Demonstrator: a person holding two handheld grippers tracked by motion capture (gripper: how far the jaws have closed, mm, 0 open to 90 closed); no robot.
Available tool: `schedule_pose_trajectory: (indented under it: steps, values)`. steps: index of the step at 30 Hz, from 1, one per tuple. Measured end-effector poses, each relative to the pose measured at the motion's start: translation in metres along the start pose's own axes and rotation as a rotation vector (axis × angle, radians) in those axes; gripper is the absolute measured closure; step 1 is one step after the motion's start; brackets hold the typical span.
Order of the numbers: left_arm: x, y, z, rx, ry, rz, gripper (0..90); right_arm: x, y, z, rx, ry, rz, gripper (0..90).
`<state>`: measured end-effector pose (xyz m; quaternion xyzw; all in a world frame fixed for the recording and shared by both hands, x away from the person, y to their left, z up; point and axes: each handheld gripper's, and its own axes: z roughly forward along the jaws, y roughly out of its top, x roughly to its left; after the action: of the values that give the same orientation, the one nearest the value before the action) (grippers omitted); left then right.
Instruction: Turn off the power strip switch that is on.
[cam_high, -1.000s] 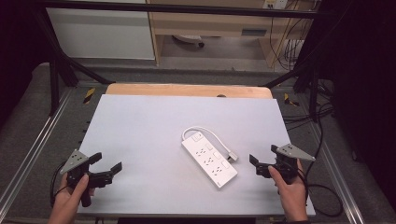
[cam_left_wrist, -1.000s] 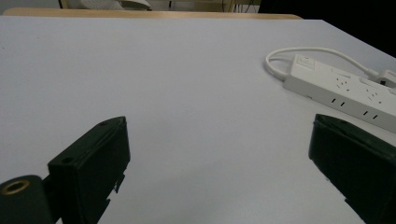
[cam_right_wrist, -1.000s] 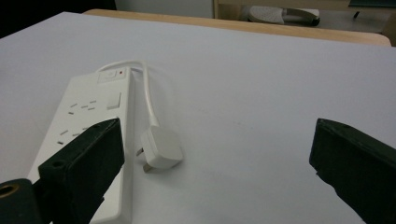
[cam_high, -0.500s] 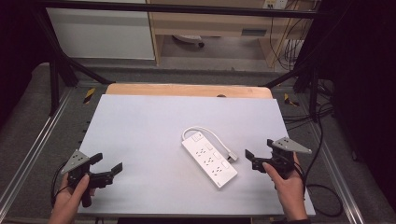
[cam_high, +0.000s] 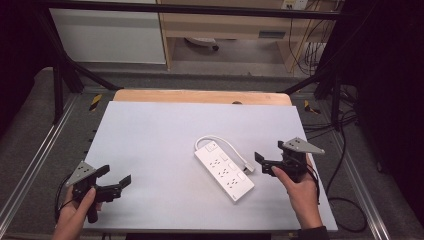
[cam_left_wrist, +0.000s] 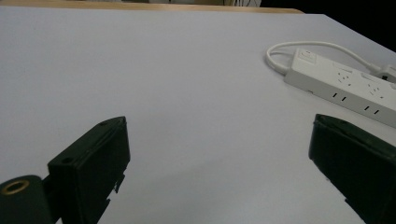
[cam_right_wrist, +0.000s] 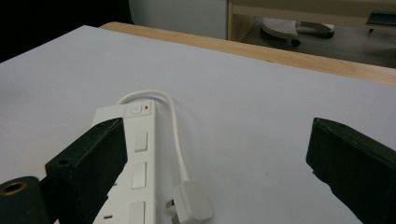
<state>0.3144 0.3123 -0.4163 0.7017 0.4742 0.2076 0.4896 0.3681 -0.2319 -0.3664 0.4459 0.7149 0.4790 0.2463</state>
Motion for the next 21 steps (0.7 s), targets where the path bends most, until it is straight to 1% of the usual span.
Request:
schedule_pose_trajectory:
  steps: [5,9,16,21]
  values:
    - [0.000,0.000,-0.001,0.000,0.003,0.000,5.3,0.004,0.005,0.007,0.004,0.016,-0.014,4.7]
    - [0.000,0.000,0.000,0.002,-0.001,0.002,5.3,0.008,0.011,0.012,-0.007,0.030,-0.018,7.0]
    - [0.000,0.000,0.000,0.006,0.001,0.001,5.3,0.011,0.019,0.016,-0.017,0.028,-0.024,12.7]
    - [0.000,0.000,0.000,0.004,0.000,0.002,5.3,0.013,0.024,0.018,-0.020,0.032,-0.025,13.0]
